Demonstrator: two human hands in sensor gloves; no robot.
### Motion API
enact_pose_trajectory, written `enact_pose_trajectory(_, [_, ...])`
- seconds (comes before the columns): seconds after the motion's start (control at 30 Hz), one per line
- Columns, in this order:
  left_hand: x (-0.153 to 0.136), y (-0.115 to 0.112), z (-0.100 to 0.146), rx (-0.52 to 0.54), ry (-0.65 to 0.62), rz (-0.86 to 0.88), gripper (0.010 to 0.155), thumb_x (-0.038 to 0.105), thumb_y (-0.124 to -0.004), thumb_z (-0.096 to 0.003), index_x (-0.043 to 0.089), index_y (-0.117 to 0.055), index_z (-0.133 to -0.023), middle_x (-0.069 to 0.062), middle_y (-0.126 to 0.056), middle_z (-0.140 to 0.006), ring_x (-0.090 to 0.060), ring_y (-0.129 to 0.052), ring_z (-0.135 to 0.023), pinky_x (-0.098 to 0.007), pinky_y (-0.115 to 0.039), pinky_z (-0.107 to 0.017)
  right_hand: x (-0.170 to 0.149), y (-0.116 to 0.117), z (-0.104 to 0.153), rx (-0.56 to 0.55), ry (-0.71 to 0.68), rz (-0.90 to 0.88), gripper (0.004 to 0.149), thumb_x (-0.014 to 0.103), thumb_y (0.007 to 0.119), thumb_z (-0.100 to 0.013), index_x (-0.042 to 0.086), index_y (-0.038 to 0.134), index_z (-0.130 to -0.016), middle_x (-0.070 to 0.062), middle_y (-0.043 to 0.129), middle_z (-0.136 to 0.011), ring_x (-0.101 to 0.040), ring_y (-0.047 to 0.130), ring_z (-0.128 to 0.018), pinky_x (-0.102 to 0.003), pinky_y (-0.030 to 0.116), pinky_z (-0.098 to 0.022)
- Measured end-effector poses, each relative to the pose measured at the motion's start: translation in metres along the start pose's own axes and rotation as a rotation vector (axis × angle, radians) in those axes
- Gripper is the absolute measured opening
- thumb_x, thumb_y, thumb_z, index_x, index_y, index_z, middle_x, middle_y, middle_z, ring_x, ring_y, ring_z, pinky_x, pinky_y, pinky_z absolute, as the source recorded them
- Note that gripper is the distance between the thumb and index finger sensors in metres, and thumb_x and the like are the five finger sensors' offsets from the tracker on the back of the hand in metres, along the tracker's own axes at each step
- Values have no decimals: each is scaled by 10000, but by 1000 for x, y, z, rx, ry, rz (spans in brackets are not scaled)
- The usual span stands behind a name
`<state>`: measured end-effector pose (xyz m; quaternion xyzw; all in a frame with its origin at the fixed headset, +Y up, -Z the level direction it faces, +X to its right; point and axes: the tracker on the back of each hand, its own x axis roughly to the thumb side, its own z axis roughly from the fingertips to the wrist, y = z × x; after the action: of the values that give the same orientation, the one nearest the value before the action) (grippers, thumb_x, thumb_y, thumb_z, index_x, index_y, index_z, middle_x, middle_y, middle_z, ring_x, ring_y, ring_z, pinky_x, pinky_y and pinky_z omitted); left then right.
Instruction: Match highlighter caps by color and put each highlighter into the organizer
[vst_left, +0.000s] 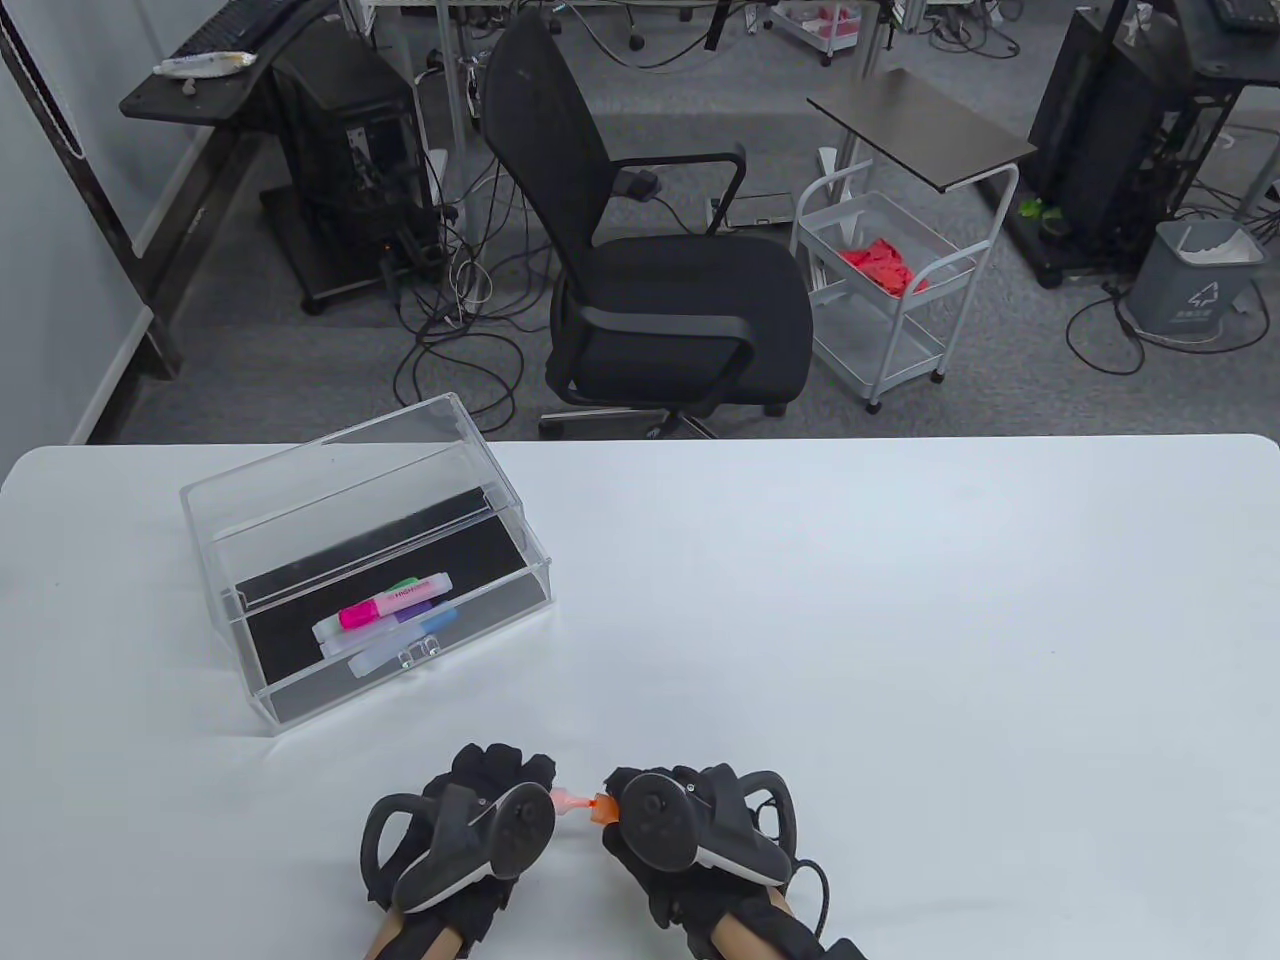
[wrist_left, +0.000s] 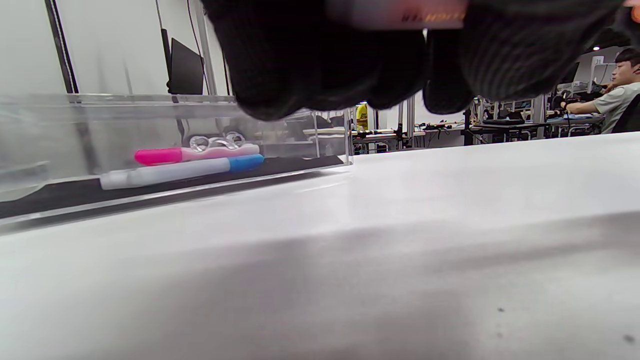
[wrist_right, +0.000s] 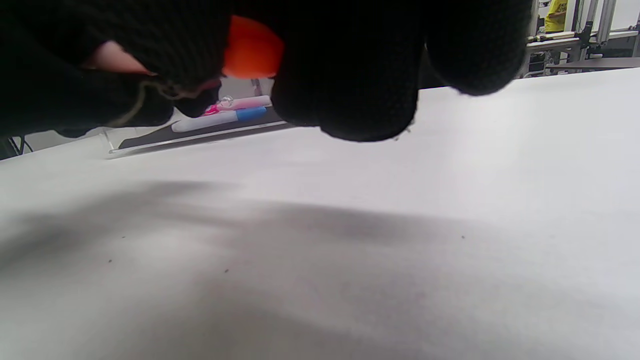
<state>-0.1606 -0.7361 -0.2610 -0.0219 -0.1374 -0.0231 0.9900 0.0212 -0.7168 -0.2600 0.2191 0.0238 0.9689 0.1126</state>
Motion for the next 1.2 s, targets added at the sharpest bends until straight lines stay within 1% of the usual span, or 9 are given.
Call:
enact_pose_trajectory(0.23, [7,0,1,-3,-39,-17,520,544,-706,-483,431,-622,-983,125,-706,-895,-177,-842,-701,-297,-848,-506,3,1,0,7,-17,6,558,398,834,-405,140,729,-888,-151,916,-801,-249,1007,-594,-567,791,-523])
enact_pose_trajectory(0.37, [10,0,2,-2,-65,-12,520,541,-701,-482,428,-618,-983,130,-714,-886,-174,-843,-698,-296,-849,-503,2,1,2,-20,-46,-64,554,395,821,-413,167,711,-906,-145,895,-813,-244,988,-604,-558,782,-526])
enact_pose_trajectory(0.57, [6,0,1,-5,-101,77,525,529,-694,-475,357,-643,-969,140,-810,-774,-147,-926,-576,-274,-895,-396,-5,5,2,-19,-89,-180,579,380,727,-445,193,560,-967,-123,776,-853,-251,883,-645,-547,730,-534])
enact_pose_trajectory(0.63, [7,2,2,-9,-125,127,523,527,-700,-470,339,-662,-957,141,-833,-734,-139,-944,-522,-266,-901,-351,-4,8,0,20,-98,-214,606,340,758,-448,191,510,-981,-114,734,-864,-255,853,-665,-543,711,-546])
enact_pose_trajectory(0.7, [9,2,3,-19,-133,120,520,527,-702,-469,329,-674,-948,144,-845,-706,-131,-952,-488,-258,-904,-323,-5,12,-1,22,-95,-177,592,297,743,-451,198,494,-979,-86,732,-841,-231,849,-643,-522,722,-530])
enact_pose_trajectory(0.8, [10,2,3,-44,-144,141,515,526,-702,-468,320,-683,-939,151,-854,-678,-116,-957,-452,-246,-906,-293,-5,17,-3,45,-96,-163,593,290,705,-458,218,433,-980,-59,701,-824,-218,829,-622,-506,716,-515])
enact_pose_trajectory(0.93, [13,5,4,-54,-148,178,510,504,-693,-468,288,-685,-930,134,-855,-661,-126,-960,-438,-259,-912,-279,-2,17,-4,39,-122,-171,606,283,657,-461,217,325,-964,-54,650,-794,-222,782,-618,-510,688,-505])
enact_pose_trajectory(1.03, [15,8,5,-55,-152,178,506,493,-682,-469,277,-680,-927,128,-851,-658,-127,-962,-438,-263,-920,-277,0,16,-3,28,-143,-183,594,273,650,-459,218,318,-949,-56,642,-772,-231,768,-615,-518,679,-498])
enact_pose_trajectory(1.2, [14,15,6,-54,-174,203,495,485,-676,-467,270,-676,-913,127,-850,-638,-125,-966,-409,-266,-925,-246,9,8,1,-19,-170,-139,594,265,639,-457,232,290,-937,-51,622,-763,-235,753,-624,-525,674,-500])
